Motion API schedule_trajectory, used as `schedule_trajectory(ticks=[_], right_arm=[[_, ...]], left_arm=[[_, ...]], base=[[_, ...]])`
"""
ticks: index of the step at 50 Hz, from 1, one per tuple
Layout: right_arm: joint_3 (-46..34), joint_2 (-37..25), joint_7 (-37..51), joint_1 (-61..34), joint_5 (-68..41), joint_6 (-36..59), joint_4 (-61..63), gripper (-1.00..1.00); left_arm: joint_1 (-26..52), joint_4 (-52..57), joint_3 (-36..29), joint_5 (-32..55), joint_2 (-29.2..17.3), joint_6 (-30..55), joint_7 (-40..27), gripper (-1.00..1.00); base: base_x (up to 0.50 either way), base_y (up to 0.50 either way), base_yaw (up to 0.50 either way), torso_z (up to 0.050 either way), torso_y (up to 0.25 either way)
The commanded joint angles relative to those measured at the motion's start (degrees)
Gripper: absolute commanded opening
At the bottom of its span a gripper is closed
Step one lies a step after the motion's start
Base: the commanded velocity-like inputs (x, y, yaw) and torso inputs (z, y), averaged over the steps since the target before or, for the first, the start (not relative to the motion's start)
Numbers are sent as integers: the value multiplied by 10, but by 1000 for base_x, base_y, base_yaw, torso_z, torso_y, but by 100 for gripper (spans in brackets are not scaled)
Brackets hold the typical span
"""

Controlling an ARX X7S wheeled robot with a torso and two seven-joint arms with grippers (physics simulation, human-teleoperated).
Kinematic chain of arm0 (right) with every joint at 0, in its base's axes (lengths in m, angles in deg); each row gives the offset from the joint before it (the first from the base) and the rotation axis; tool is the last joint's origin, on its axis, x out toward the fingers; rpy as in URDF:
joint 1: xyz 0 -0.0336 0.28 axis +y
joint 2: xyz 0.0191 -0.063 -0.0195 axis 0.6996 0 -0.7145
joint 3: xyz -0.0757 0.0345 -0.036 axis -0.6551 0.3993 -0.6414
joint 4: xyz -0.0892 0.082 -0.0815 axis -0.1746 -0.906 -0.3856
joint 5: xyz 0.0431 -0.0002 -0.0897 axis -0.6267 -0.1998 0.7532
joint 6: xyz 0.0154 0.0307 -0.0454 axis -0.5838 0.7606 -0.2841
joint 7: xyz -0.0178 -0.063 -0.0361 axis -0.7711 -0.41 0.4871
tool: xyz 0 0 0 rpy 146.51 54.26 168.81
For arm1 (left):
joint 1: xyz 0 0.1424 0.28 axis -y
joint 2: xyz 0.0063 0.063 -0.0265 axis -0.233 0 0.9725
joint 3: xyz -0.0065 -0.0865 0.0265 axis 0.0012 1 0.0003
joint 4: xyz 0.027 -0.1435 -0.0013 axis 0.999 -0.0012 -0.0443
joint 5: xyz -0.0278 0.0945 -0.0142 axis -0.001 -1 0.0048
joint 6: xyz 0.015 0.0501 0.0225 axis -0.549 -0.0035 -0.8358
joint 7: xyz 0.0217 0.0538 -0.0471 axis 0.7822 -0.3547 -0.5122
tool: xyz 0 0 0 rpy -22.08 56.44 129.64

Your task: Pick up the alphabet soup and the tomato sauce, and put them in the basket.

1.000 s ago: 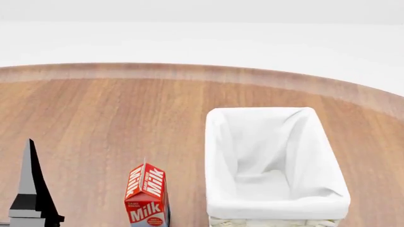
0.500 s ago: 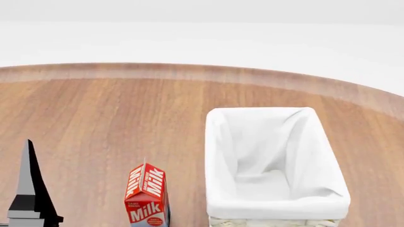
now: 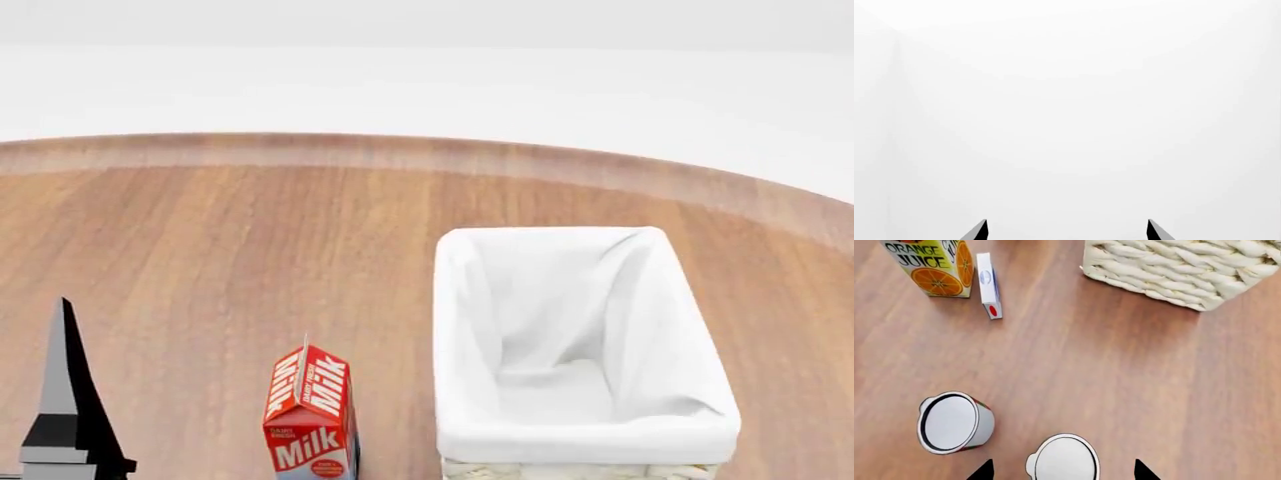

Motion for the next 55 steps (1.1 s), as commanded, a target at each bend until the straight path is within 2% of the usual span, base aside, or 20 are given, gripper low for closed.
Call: schedule_trajectory(ticks=[1, 12, 55], right_arm=[[5, 7, -107, 34, 115, -3, -2, 100], [-23, 4, -166, 37, 189, -25, -11, 100], [-87, -22, -284, 69, 332, -144, -74, 100]], left_arm=[[-2, -6, -2, 1, -1, -7, -3, 100], [0, -12, -5, 2, -3, -10, -5, 100], [-1, -19, -15, 1, -10, -18, -14, 100]], base=[[0, 0, 0, 0, 0], [0, 0, 0, 0, 0], [0, 0, 0, 0, 0]])
